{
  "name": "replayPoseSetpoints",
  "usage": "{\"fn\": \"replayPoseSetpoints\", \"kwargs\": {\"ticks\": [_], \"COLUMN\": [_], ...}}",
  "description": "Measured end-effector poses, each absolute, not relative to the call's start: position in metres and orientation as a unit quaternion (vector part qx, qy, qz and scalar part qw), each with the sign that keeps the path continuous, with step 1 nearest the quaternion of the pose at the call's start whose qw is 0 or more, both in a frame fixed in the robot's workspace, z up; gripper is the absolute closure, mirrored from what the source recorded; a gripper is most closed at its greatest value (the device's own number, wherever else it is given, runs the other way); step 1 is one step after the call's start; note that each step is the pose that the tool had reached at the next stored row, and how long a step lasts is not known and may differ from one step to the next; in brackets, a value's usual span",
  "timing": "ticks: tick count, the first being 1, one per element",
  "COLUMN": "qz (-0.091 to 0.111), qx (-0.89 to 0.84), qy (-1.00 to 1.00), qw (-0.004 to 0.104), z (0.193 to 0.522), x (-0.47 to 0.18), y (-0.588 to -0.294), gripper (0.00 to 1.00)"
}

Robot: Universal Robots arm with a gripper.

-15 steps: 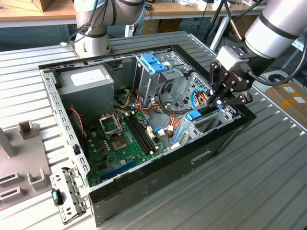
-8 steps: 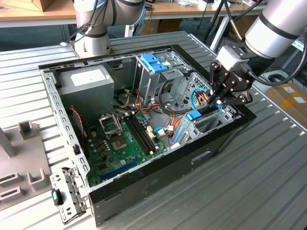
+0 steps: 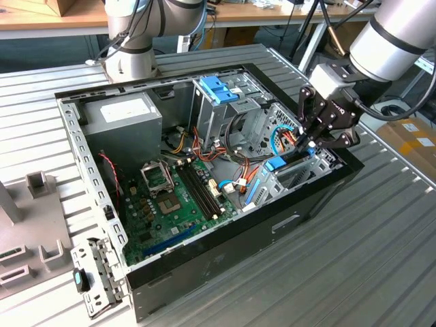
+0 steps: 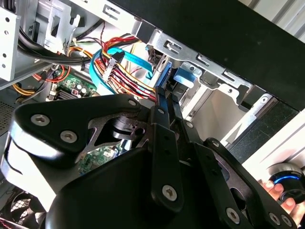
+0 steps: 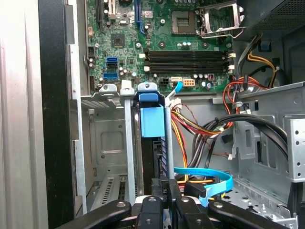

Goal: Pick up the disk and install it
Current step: 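Insert the first disk wire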

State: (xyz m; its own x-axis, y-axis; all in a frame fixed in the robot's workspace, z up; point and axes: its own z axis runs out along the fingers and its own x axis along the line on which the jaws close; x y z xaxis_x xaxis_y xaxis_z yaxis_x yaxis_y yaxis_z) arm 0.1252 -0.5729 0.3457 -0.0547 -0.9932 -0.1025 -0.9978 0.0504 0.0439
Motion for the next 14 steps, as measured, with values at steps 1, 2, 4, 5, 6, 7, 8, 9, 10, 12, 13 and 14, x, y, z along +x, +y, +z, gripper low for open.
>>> {"fn": "replayPoseSetpoints", "kwargs": {"ticks": [1, 2, 4, 5, 6, 7, 8, 9, 10, 12, 13, 14], "qz": [0.051, 0.051, 0.051, 0.051, 0.052, 0.052, 0.052, 0.053, 0.053, 0.054, 0.054, 0.054], "qx": [-0.687, -0.687, -0.688, -0.688, -0.688, -0.688, -0.688, -0.688, -0.688, -0.688, -0.688, -0.688], "qy": [0.724, 0.724, 0.724, 0.724, 0.724, 0.724, 0.723, 0.723, 0.723, 0.723, 0.723, 0.723], "qw": [0.022, 0.022, 0.022, 0.022, 0.022, 0.022, 0.023, 0.023, 0.024, 0.025, 0.025, 0.025], "z": [0.3458, 0.3457, 0.3457, 0.3457, 0.3457, 0.3456, 0.3457, 0.3456, 0.3455, 0.3449, 0.3446, 0.3443], "x": [0.1253, 0.1253, 0.1253, 0.1253, 0.1253, 0.1253, 0.1253, 0.1249, 0.1245, 0.1243, 0.1243, 0.1242], "y": [-0.5729, -0.5728, -0.5723, -0.5721, -0.572, -0.572, -0.5719, -0.5719, -0.5719, -0.5725, -0.5726, -0.5726], "gripper": [0.83, 0.83, 0.83, 0.83, 0.83, 0.83, 0.83, 0.83, 0.83, 0.83, 0.83, 0.83]}}
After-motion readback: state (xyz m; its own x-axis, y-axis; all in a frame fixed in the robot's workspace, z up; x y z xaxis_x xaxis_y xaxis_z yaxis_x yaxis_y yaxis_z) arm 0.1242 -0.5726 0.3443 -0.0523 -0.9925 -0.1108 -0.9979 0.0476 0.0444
